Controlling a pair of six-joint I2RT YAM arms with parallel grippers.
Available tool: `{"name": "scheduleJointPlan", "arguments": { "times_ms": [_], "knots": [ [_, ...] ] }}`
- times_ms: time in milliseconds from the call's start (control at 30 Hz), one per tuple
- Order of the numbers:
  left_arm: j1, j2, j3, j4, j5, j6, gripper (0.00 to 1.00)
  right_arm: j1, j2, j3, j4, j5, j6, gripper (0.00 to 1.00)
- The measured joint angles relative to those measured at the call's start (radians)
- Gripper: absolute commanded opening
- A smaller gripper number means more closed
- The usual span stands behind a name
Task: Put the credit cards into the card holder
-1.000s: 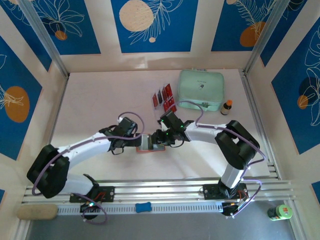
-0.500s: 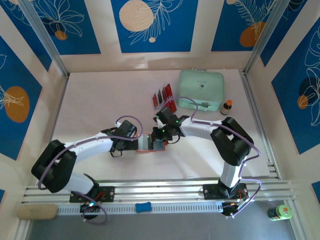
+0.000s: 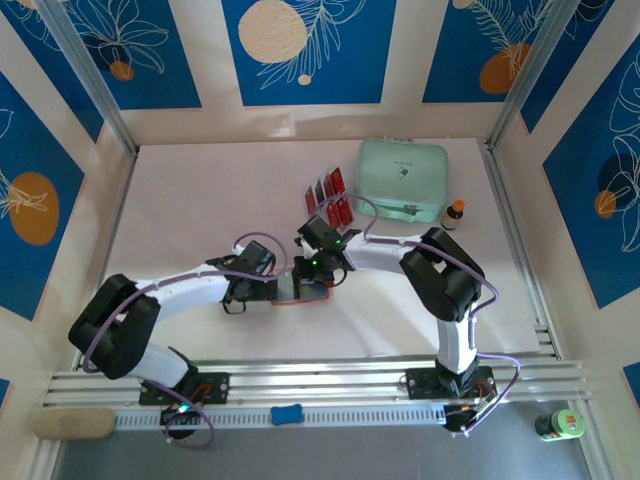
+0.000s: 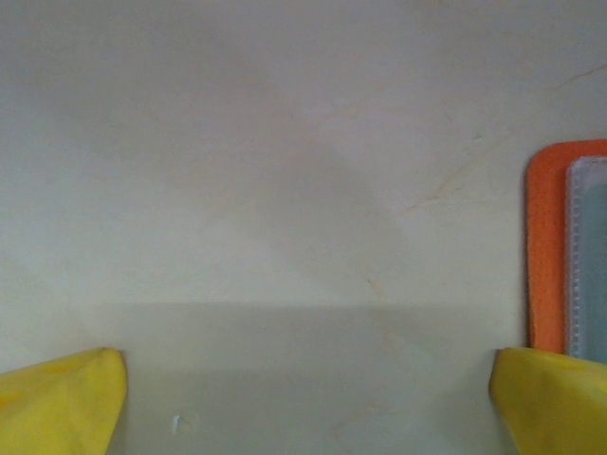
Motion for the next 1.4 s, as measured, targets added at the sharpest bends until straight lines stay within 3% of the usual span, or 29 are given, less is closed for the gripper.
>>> {"name": "scheduleJointPlan", "arguments": {
  "times_ms": [300,600,1400],
  "knots": [
    [0.002,-0.027,0.0,-0.012,-0.005,0.0,1.0,0.011,0.005,0.018,-0.032,-0.002,-0.001,0.0],
    [0.025,-0.123,0.0,-0.031,-0.023,-0.004,1.0,0.005,-0.094,-0.006,-0.058,0.006,0.0,0.01],
    [0.026,0.003,0.0,0.002,0.0,0.0,1.0,0.033,0.0,0.009,-0.051,0.01,0.005,0.0]
  ]
}}
